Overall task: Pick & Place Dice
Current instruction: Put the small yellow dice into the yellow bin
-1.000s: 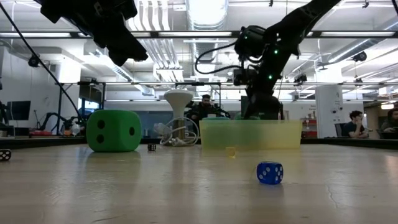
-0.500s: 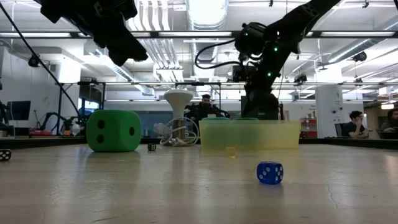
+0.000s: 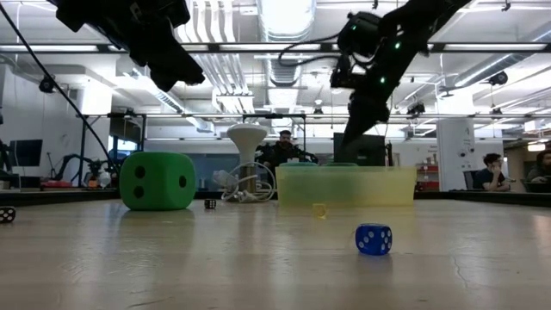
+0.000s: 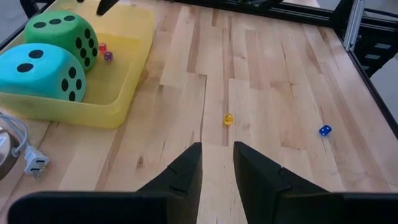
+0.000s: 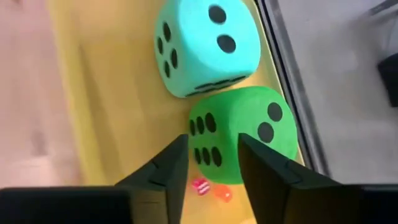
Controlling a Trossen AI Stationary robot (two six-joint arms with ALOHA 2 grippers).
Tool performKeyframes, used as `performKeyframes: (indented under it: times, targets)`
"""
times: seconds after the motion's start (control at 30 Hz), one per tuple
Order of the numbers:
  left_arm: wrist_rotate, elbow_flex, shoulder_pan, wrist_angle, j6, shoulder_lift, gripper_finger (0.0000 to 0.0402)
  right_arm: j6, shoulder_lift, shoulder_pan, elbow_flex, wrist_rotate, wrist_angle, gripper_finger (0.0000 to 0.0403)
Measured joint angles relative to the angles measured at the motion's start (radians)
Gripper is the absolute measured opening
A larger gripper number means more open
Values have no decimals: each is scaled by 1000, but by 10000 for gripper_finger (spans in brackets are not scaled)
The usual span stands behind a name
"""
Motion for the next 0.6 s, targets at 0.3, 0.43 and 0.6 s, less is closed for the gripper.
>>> performKeyframes:
  times: [0.3,0.43,0.6]
  targets:
    - [0,0,0,0,-1,0,98,174,-191,74,0,-280,-34,159]
    - [-5,0,0,0,-1,0,98,200,-210,189,-3,-286,-38,152]
    - [-8,-1,0,0,-1,0,98,255,-203,335,-8,-286,-16,142]
